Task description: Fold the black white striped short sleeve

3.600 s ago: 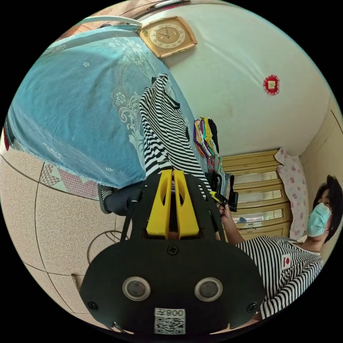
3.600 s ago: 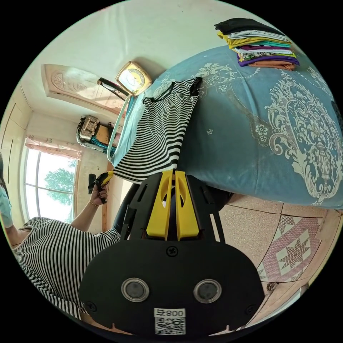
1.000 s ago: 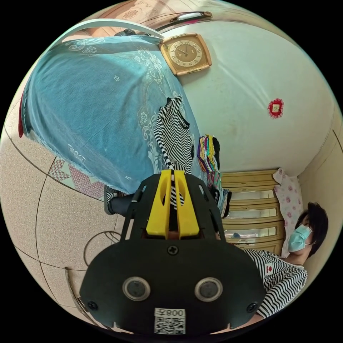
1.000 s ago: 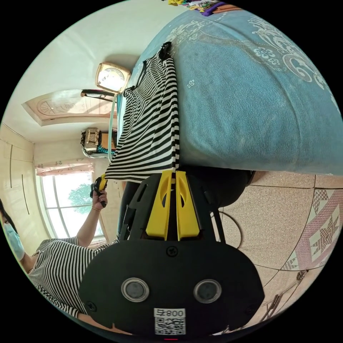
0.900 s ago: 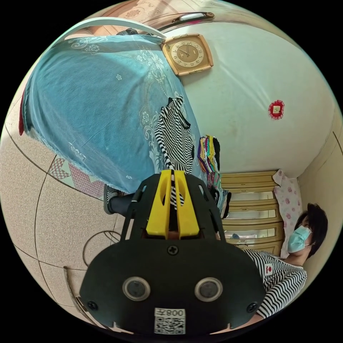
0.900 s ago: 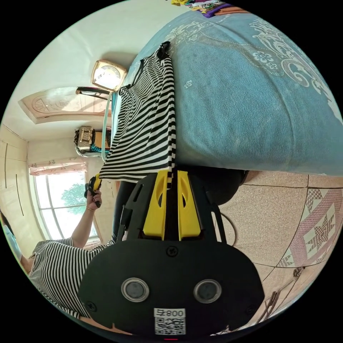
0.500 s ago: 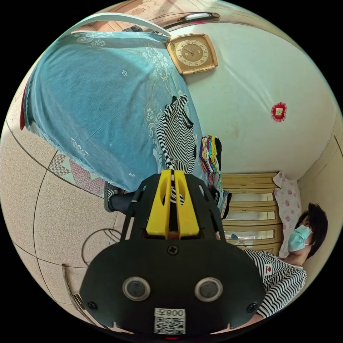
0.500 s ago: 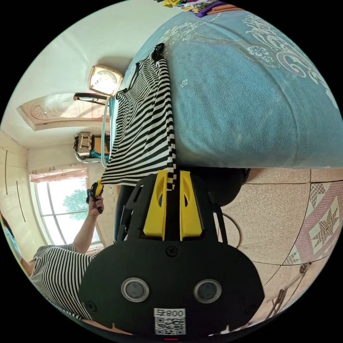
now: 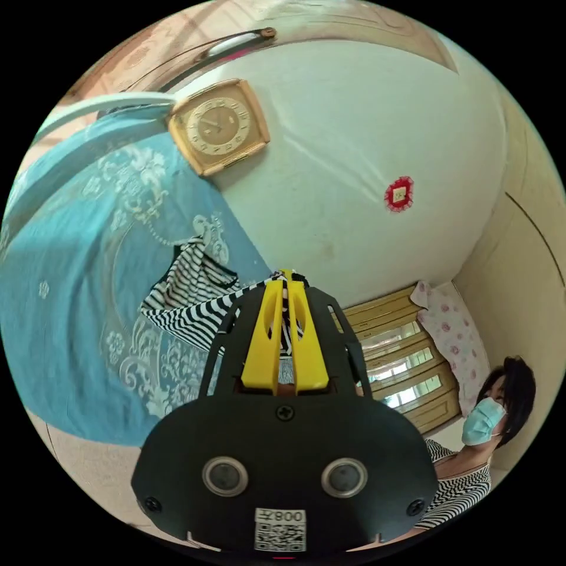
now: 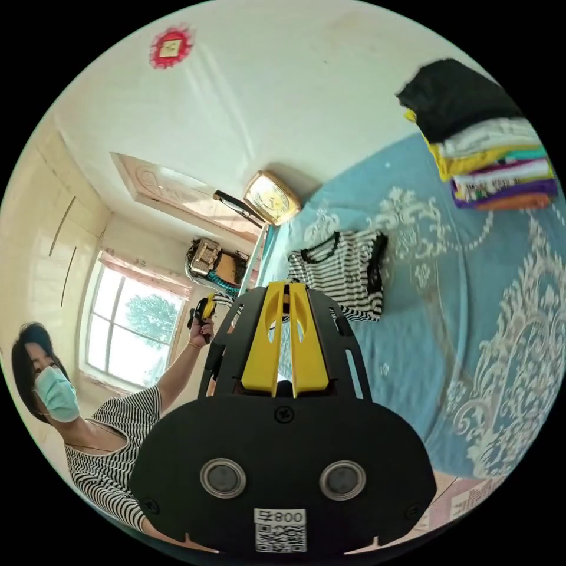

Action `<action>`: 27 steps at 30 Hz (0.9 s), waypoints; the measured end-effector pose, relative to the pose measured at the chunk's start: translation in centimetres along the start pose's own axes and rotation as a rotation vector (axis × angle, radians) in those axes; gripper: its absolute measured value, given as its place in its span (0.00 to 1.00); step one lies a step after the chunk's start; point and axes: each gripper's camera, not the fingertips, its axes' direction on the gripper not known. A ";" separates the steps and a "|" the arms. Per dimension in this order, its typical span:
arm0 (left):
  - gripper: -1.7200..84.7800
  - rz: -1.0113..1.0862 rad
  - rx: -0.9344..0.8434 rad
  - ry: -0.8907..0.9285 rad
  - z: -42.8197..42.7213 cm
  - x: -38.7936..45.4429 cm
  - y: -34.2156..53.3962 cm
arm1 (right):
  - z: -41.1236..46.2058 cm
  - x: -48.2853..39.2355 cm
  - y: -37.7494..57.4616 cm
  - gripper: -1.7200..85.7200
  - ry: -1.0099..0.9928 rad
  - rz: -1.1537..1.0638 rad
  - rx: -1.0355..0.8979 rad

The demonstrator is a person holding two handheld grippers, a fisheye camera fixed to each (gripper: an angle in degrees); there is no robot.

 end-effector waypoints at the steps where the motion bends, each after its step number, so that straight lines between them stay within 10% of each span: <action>1: 0.03 0.097 0.014 0.013 0.3 3.8 -2.3 | -1.3 -1.6 -1.5 0.03 0.011 -0.035 0.017; 14: 0.04 0.460 -0.044 0.052 -4.6 18.4 2.7 | -18.2 -13.4 5.6 0.03 -0.053 -0.313 0.205; 27: 0.03 -0.288 -0.298 -0.042 -4.8 -4.3 27.2 | -10.8 13.1 39.5 0.03 -0.122 0.427 0.007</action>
